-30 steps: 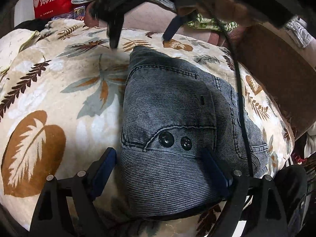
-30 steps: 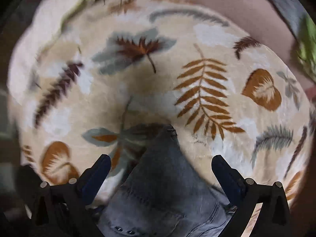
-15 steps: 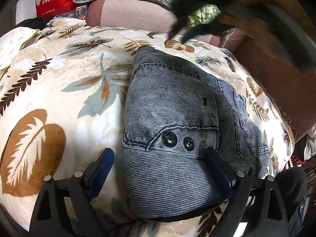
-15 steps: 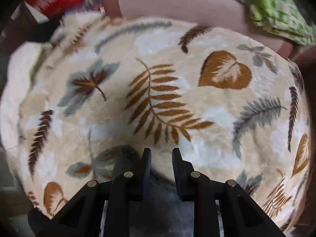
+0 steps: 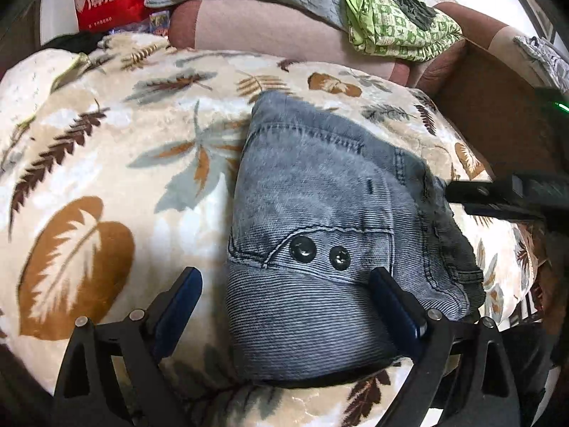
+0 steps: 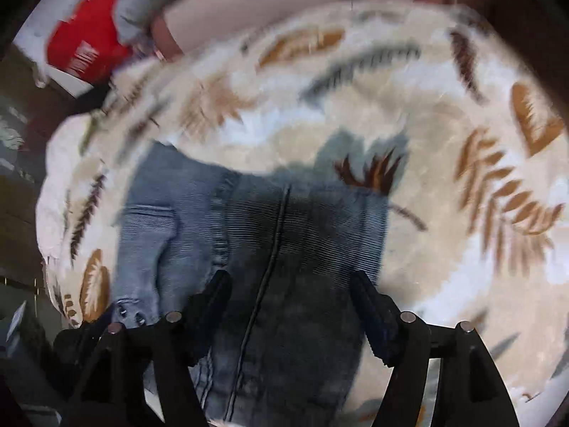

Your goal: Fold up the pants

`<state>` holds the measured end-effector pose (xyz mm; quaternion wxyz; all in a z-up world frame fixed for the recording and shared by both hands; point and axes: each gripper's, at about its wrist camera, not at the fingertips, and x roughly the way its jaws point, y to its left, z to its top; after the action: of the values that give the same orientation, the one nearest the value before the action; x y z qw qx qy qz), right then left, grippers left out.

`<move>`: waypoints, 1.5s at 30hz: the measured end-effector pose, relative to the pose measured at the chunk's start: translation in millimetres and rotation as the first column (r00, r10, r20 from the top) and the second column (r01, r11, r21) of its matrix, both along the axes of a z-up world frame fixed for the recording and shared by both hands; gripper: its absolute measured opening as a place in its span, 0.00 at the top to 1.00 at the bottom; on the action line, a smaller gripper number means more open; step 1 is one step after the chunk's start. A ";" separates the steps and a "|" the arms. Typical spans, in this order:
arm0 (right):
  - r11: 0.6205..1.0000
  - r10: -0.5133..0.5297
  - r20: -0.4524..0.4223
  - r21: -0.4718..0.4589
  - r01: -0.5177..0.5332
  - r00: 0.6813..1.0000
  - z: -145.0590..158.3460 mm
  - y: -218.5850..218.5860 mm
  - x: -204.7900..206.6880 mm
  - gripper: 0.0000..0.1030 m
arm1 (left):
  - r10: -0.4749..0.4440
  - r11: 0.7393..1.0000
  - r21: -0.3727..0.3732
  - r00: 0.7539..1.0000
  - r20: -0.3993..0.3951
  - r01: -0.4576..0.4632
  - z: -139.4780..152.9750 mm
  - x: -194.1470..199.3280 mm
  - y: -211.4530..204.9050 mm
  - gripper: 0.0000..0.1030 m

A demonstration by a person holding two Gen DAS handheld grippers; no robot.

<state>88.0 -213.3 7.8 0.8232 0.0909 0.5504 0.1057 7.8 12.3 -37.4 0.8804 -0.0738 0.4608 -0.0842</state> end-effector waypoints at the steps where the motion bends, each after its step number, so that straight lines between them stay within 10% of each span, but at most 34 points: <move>1: 1.000 0.015 0.027 0.019 -0.016 1.000 5.9 -0.8 -10.5 0.30 | 0.004 1.000 0.009 1.000 0.004 -0.004 3.2 -1.8 -0.7 0.08; 7: 0.997 0.069 -0.036 -0.019 -0.070 0.997 -50.7 1.1 -37.2 0.25 | 0.011 0.999 0.044 1.000 0.004 -0.011 17.3 -9.1 -6.5 0.08; 15: 0.995 0.001 0.180 0.096 -0.018 0.984 -11.9 -19.5 -71.3 0.23 | 0.013 0.996 0.083 1.000 0.004 -0.013 32.3 -12.5 -10.2 0.08; 23: 0.999 0.049 0.094 0.017 -0.051 0.994 -37.4 -9.3 -72.6 0.17 | 0.030 0.998 0.053 0.999 0.046 -0.032 48.7 -8.5 -1.2 0.08; 32: 0.906 -0.074 -0.073 0.411 0.097 0.995 -40.4 -74.7 -46.7 0.17 | 0.002 0.981 -0.195 0.993 -0.120 -0.025 22.6 34.2 53.6 0.08; 45: 0.877 -0.024 -0.203 0.466 0.118 0.979 -71.2 -58.2 -13.0 0.17 | 0.030 0.985 -0.165 0.987 -0.156 -0.056 7.9 62.9 55.7 0.08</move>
<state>75.0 -271.5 -63.4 0.7222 0.3200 0.5804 0.1980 70.7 68.0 -29.4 0.8347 -0.1645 0.5164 -0.0981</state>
